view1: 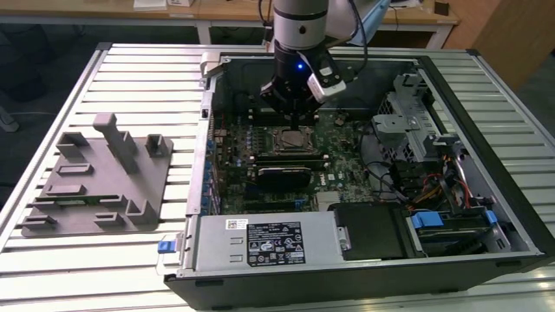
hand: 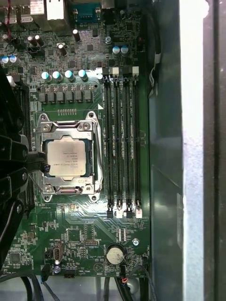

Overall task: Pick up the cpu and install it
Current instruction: 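Install the second cpu locking lever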

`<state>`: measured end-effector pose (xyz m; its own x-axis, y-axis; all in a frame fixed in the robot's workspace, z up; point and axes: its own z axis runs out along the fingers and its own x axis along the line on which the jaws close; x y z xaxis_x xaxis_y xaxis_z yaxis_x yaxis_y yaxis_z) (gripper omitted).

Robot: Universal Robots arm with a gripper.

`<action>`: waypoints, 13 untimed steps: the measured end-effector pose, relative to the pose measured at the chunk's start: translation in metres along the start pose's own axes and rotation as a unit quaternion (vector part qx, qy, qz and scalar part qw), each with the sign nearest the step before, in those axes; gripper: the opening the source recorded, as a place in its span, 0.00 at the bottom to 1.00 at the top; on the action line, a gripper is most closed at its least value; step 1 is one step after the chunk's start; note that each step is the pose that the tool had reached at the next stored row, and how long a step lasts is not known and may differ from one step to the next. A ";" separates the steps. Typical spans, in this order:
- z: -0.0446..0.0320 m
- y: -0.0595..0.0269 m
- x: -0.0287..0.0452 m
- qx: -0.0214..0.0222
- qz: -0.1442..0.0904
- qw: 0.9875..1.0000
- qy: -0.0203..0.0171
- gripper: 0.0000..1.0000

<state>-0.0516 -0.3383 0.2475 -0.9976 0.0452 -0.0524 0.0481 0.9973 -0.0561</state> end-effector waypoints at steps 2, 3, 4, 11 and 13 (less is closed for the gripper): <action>0.0000 -0.0009 0.0000 0.000 0.000 1.000 0.000 0.11; 0.0000 -0.0014 -0.0001 0.000 0.000 1.000 0.000 0.11; 0.0001 -0.0019 -0.0001 0.000 0.000 1.000 0.000 0.11; 0.0004 -0.0075 -0.0003 0.000 0.000 1.000 0.000 0.11; 0.0006 -0.0097 -0.0004 0.000 0.000 1.000 0.000 0.11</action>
<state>-0.0516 -0.3481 0.2475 -0.9976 0.0451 -0.0524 0.0480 0.9973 -0.0562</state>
